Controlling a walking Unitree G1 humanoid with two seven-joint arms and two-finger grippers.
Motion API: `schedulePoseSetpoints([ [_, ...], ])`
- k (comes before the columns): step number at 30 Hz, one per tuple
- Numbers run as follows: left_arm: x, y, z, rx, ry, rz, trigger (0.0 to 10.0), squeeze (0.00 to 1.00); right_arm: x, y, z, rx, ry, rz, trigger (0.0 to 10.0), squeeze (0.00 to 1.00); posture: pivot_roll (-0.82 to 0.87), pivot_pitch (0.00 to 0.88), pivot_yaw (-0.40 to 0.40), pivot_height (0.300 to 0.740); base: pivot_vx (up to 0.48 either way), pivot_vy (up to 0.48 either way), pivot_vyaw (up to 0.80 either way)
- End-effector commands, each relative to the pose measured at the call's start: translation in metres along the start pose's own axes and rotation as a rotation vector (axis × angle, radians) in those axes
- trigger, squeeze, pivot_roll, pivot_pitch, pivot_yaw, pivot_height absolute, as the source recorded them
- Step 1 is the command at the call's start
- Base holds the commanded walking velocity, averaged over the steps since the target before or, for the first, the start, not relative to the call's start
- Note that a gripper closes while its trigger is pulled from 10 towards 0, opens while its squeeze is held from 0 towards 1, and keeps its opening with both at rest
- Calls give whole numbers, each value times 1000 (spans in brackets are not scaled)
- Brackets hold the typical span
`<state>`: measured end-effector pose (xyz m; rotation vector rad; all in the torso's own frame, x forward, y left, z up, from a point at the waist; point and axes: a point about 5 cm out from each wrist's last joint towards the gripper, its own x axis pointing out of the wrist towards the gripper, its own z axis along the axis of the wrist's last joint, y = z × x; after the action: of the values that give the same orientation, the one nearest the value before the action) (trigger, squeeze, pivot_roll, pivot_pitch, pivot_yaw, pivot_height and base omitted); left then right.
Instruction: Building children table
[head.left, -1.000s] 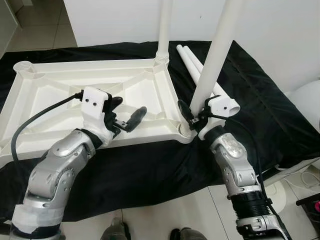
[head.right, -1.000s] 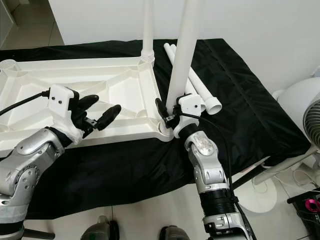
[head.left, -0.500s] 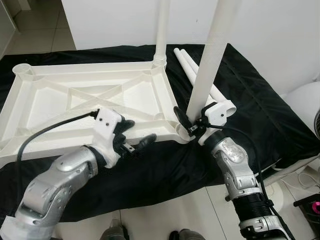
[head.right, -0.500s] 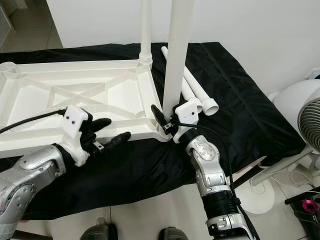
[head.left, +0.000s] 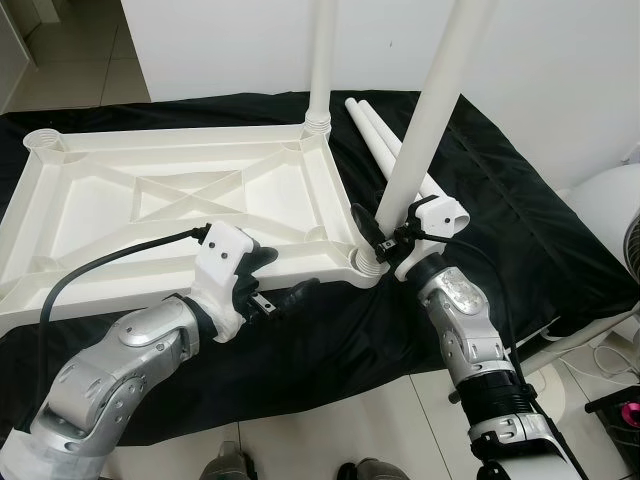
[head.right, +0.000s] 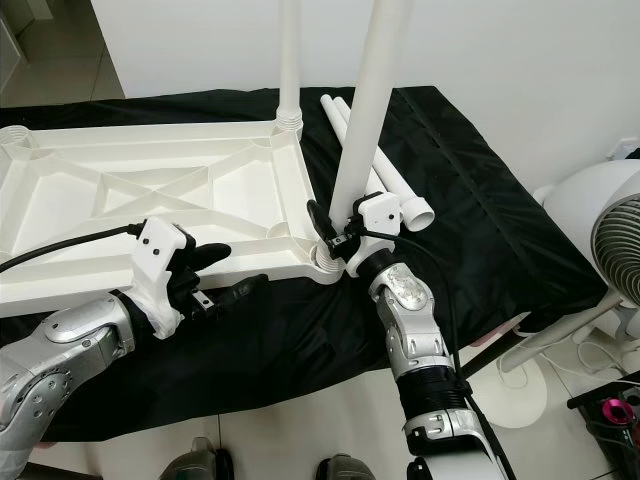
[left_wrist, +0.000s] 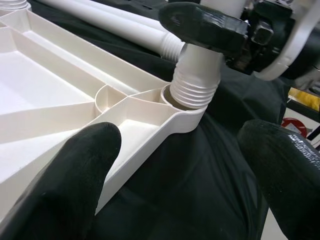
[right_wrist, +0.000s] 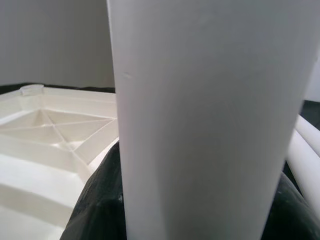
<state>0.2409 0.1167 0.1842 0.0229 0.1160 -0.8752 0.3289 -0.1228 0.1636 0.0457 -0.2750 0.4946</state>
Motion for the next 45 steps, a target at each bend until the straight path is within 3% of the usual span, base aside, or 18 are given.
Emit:
schedulePoseSetpoints([
  [1,-1,-9,2,21,-2,-200,10000,0,-5,-2,-18,65,88,-35,10000,0,-12,75,-33,740,0,0,0],
  [6,0,-8,3,22,-3,-197,10000,0,-2,-3,-19,103,95,-45,10000,0,-12,75,-33,740,0,0,0],
  [10,1,-7,4,32,-8,-198,10000,0,0,11,-24,-69,118,78,10000,0,-5,53,-39,740,0,0,0],
  [13,0,-8,3,35,-3,-203,10000,0,-7,14,-29,-123,125,131,10000,0,-4,51,-39,740,0,0,0],
  [29,1,-7,3,40,-1,-203,10000,0,-18,8,-41,-165,183,167,10000,0,-4,44,-36,740,0,0,0],
  [32,0,-6,3,43,1,-203,10000,0,-19,7,-43,-144,180,161,10000,0,-3,45,-33,740,0,0,0],
  [39,-1,-7,4,45,3,-204,10000,0,-19,7,-40,34,91,100,10000,0,3,50,-34,740,0,0,0],
  [45,-3,-6,4,47,2,-193,10000,0,-22,11,-44,107,82,67,10000,0,4,55,-38,740,0,0,0],
])
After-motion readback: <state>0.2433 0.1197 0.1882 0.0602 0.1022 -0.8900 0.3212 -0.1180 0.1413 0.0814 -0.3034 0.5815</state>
